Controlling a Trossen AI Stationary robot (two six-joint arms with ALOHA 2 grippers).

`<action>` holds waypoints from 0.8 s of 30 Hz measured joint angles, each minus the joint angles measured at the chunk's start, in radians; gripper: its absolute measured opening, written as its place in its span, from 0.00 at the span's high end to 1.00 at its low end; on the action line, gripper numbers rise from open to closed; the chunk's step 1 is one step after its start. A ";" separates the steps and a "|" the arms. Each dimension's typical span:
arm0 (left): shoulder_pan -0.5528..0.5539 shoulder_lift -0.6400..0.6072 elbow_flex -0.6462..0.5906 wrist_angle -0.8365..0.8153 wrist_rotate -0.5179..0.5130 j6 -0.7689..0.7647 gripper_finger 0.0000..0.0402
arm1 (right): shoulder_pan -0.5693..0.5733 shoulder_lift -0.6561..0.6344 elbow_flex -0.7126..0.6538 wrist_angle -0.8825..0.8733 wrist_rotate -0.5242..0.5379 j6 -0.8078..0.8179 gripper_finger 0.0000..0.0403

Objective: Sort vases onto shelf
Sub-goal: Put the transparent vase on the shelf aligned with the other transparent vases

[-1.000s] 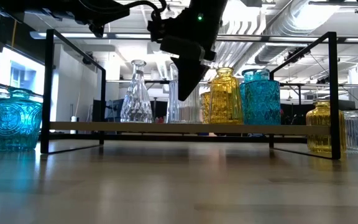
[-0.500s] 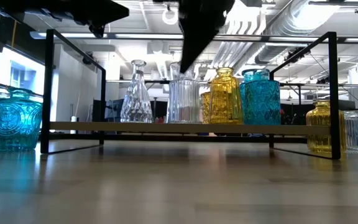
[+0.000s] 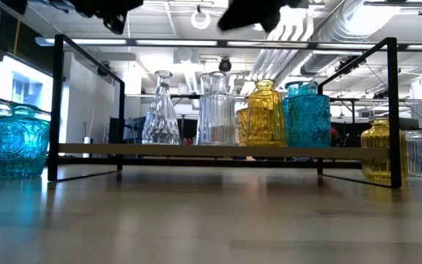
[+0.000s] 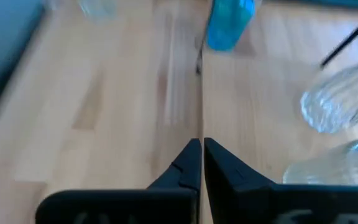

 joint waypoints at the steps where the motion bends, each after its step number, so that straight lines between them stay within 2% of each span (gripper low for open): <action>1: -0.021 0.000 0.017 -0.028 -0.026 0.012 1.00 | 0.007 -0.038 -0.039 0.044 0.005 -0.002 1.00; 6: -0.122 0.007 0.135 -0.244 -0.110 0.016 1.00 | 0.042 -0.188 -0.189 0.120 0.101 -0.008 1.00; 12: -0.242 0.056 0.320 -0.578 -0.166 -0.103 1.00 | 0.074 -0.291 -0.295 0.158 0.185 -0.038 1.00; 19: -0.419 0.209 0.554 -0.996 -0.127 -0.360 1.00 | 0.071 -0.306 -0.337 0.175 0.210 -0.067 1.00; 24: -0.517 0.308 0.661 -1.217 -0.045 -0.663 0.99 | 0.071 -0.305 -0.344 0.176 0.225 -0.070 1.00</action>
